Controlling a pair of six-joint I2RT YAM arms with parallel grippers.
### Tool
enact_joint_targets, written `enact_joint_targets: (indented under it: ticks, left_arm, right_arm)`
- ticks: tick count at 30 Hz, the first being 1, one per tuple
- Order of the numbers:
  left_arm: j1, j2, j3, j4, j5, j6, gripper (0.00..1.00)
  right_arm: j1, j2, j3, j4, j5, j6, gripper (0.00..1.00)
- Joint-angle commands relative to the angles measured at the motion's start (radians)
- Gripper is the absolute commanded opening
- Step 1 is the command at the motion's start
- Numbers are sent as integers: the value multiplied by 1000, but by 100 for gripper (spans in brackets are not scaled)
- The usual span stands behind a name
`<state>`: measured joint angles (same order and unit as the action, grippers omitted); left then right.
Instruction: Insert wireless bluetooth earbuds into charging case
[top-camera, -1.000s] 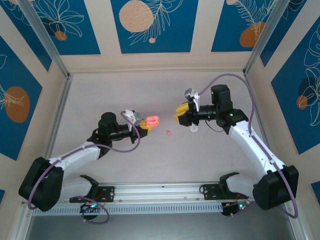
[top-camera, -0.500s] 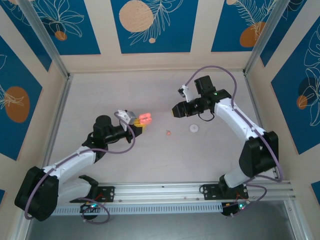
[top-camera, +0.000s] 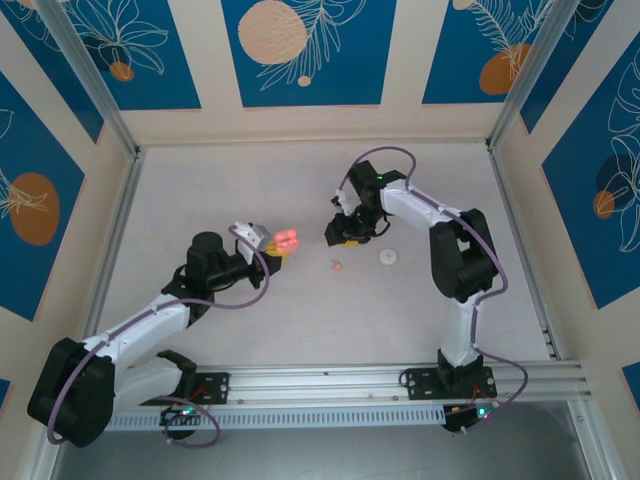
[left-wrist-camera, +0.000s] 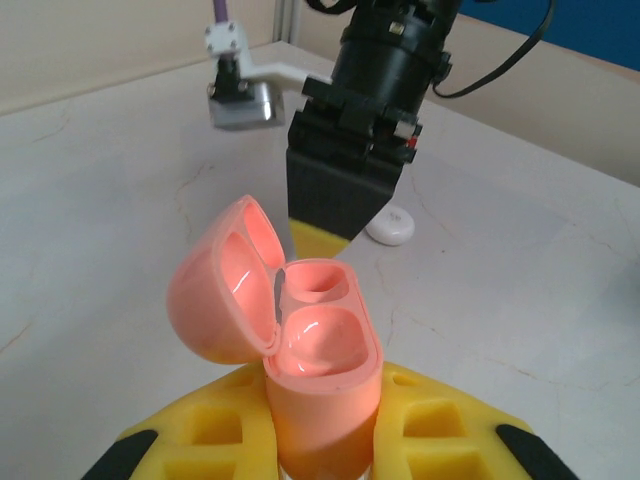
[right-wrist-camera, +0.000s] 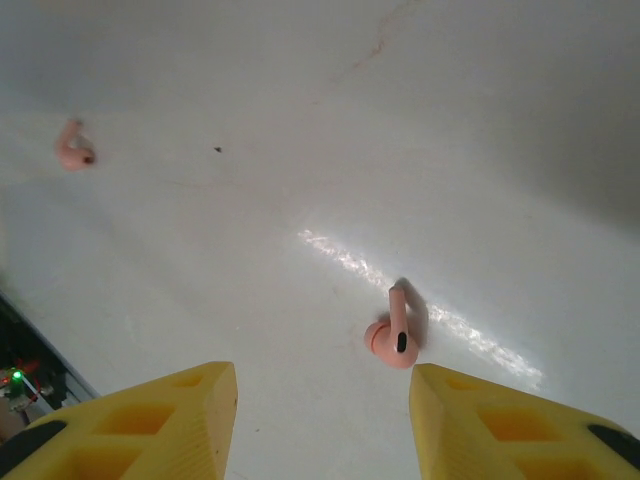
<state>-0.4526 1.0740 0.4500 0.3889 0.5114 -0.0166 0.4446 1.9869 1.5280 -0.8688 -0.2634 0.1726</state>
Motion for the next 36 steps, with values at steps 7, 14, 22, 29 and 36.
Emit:
enact_joint_targets:
  ticks: [7,14,22,29,36]
  left_arm:
    - [18,5,50,-68,-12,55,13]
    - [20,30,61,-70,-2,54,14]
    - [20,27,62,-82,0,55,14]
    - [20,23,59,-90,-2,55,14]
    - [20,5,60,-107,-2,56,13]
  right_arm:
    - [40,106,50,-48,-13,-8,49]
    - [56,146,58,-44,-26,-28,49]
    - [59,179,90,-65,-64,-70,48]
    - [86,209,118,-111,-87,-146,45]
    - [107,218,124,-170,-90,-210,44]
